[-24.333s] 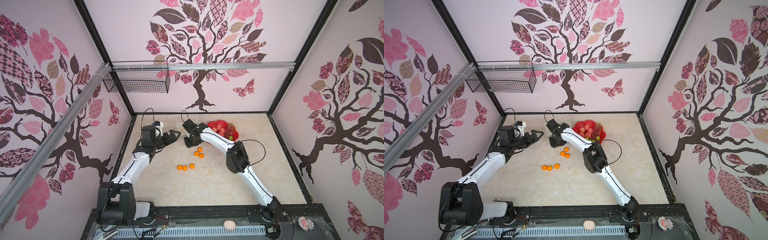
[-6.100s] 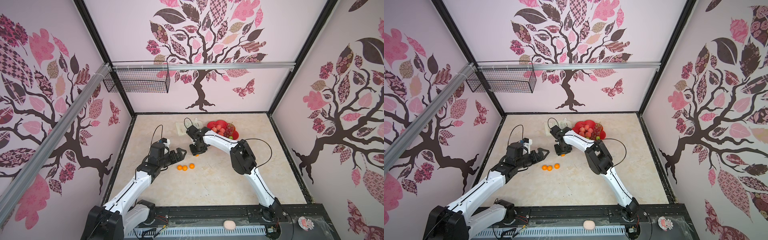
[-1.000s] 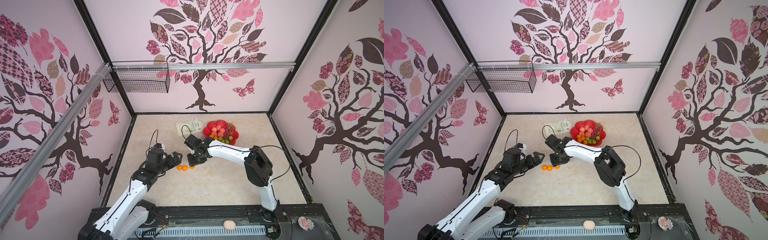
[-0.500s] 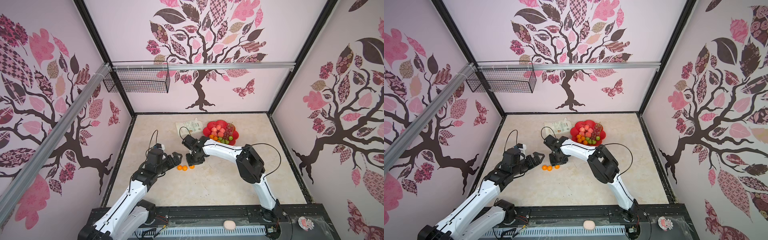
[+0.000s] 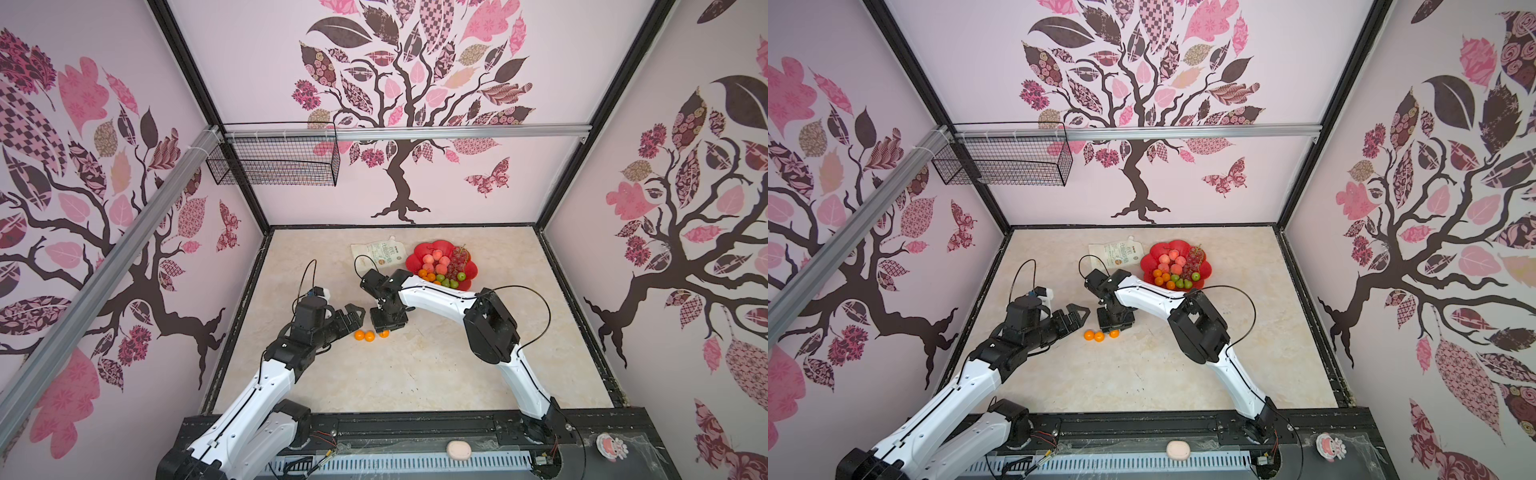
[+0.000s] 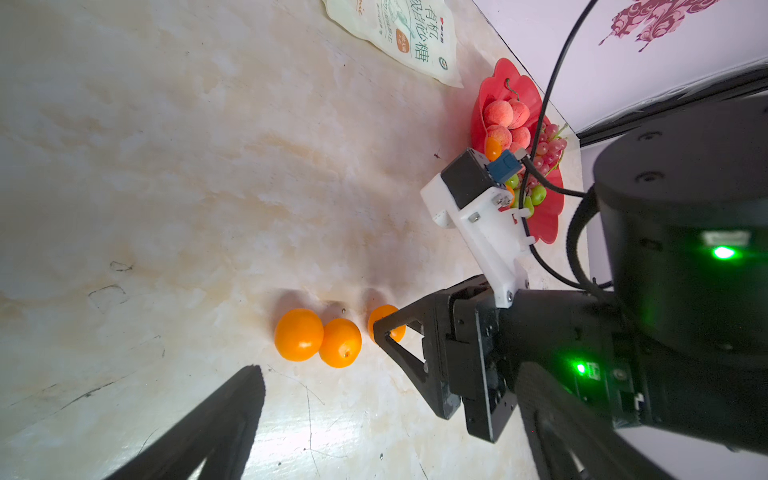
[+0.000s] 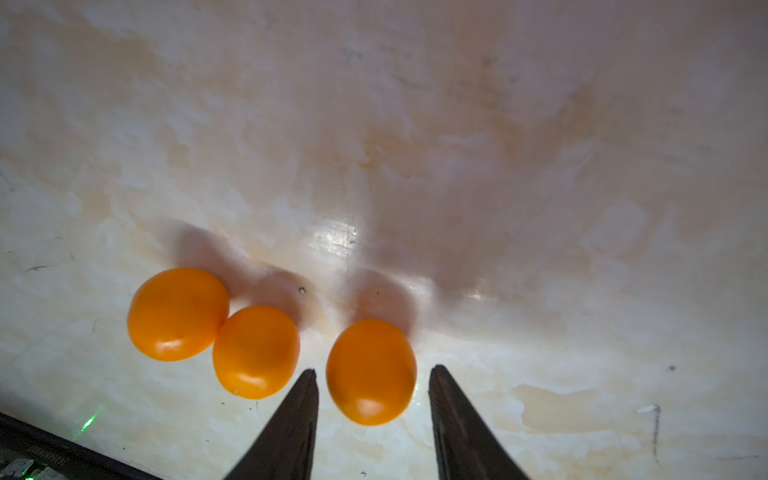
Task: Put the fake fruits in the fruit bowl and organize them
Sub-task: 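Lower the right gripper and close it on a kumquat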
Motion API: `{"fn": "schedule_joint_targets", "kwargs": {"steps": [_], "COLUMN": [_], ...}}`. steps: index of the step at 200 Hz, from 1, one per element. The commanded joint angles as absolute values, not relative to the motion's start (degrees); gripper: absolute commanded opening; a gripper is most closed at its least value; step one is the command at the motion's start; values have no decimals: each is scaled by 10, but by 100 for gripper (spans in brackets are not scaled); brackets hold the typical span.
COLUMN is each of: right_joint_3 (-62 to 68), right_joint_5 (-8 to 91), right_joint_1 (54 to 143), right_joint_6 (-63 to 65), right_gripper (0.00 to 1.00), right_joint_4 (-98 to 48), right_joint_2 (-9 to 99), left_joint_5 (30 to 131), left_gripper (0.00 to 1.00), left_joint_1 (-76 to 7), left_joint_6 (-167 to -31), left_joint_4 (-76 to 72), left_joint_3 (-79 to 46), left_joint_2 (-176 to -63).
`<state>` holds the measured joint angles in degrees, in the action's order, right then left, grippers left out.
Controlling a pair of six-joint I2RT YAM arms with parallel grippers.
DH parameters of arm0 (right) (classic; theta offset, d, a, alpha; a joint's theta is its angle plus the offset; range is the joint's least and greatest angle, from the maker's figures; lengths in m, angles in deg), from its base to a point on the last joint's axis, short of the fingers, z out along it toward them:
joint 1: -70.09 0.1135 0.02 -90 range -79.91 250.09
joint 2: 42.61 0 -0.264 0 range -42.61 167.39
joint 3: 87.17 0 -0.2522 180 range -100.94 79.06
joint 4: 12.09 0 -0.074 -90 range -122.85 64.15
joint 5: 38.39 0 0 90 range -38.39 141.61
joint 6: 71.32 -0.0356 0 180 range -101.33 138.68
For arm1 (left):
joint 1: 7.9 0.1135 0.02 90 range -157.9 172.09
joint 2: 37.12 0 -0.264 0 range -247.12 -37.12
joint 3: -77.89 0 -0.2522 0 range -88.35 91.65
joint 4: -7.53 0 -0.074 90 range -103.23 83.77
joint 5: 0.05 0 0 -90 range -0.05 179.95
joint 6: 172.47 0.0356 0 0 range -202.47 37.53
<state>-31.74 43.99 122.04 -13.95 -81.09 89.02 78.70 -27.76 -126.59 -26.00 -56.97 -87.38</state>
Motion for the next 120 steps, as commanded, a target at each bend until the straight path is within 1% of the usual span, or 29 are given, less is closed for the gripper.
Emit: {"fn": "schedule_joint_targets", "kwargs": {"steps": [1, 59, 120], "right_joint_3": [-351, -443, -452], "right_joint_5": [437, 426, 425], "right_joint_1": [1220, 1220, 1220], "right_joint_6": [-133, -117, -115], "right_gripper": [48, 50, 47], "right_joint_4": [-847, -914, -927], "right_joint_2": [924, 983, 984], "left_joint_5": [781, 778, 777], "left_gripper": [98, 99, 98], "left_joint_1": [-275, -273, -271], "left_joint_6": [-1257, -1254, -1248], "left_joint_4": [-253, -253, -252], "left_joint_3": [-583, -585, -585], "left_joint_2": [-871, -869, -871]}}
